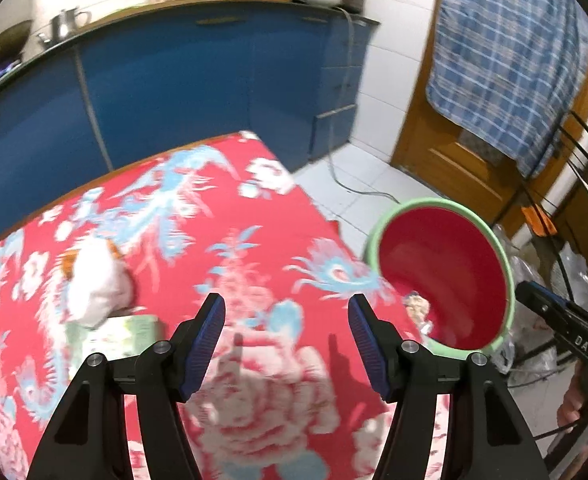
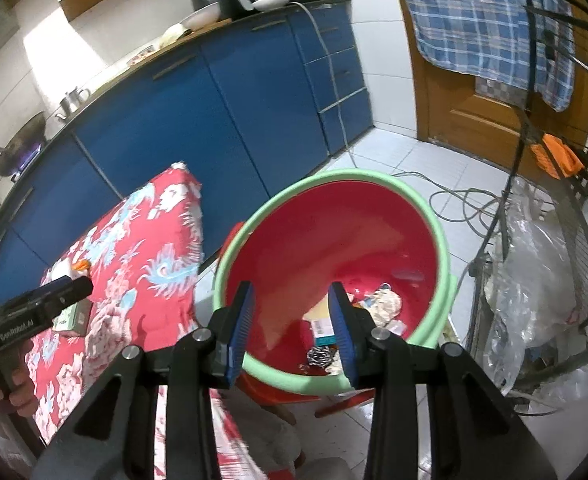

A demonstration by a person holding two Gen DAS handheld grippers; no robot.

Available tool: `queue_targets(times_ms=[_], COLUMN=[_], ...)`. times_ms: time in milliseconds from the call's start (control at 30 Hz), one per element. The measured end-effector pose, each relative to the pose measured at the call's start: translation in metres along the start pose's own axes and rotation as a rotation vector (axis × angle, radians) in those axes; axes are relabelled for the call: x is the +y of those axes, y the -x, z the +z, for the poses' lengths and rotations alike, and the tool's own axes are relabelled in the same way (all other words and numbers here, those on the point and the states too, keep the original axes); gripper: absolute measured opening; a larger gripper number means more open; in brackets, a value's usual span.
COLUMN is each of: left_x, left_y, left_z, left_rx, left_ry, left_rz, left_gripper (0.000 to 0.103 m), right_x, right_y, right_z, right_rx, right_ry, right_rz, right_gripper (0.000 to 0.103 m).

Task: Collect trash
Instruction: 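Move both open tools back over the table, then grasp the white cloth with the left tool while the right tool moves toward the green packet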

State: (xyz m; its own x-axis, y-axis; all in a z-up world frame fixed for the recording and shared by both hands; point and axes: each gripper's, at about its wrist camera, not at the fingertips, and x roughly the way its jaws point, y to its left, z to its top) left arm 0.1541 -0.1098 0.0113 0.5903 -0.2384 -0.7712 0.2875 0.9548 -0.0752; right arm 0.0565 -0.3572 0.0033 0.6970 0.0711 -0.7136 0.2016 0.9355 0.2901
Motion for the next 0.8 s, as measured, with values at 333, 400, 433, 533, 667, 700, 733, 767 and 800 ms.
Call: queue_targets(times_ms=[333,400,433,533,667,700,733,767,800], left_x=[0.06,0.072,0.077,0.094,0.11,0.115,0.117,0.119,0.121], left_y=[0.012,0.012,0.012,0.01,0.001,-0.003,-0.005,-0.008,-0.013], left_z=[0.0,0.001,0.001,0.003,0.004,0.004,0.004,0.003,0.003], left_rx=[-0.03,-0.029,-0.03,-0.033,-0.026,-0.02,-0.017,-0.014,-0.009], left_ry=[0.067,0.083,0.093,0.118,0.136,0.141,0.144,0.146,0.148], left_rz=[0.103,0.125,0.133,0.159,0.189,0.199,0.204,0.208,0.214], left_gripper=[0.066,0.066,0.066,0.066,0.066,0.066,0.066,0.066,0.066], right_x=[0.031,0.037,0.039,0.045,0.053,0.056,0.059,0.061,0.064], right_y=[-0.006,-0.007,-0.008,-0.011,-0.014,-0.015,-0.016,-0.017,-0.017], right_z=[-0.002,-0.002,-0.003,-0.003,-0.004,-0.004,-0.004,-0.003,-0.003], right_rx=[0.017,0.021,0.023,0.028,0.038,0.041,0.042,0.043,0.045], right_ry=[0.054,0.062,0.067,0.076,0.087,0.092,0.097,0.1,0.106], right_rz=[0.018,0.021,0.022,0.025,0.033,0.034,0.036,0.037,0.038], right_gripper=[0.043,0.043,0.043,0.044,0.045,0.045,0.045,0.045,0.045])
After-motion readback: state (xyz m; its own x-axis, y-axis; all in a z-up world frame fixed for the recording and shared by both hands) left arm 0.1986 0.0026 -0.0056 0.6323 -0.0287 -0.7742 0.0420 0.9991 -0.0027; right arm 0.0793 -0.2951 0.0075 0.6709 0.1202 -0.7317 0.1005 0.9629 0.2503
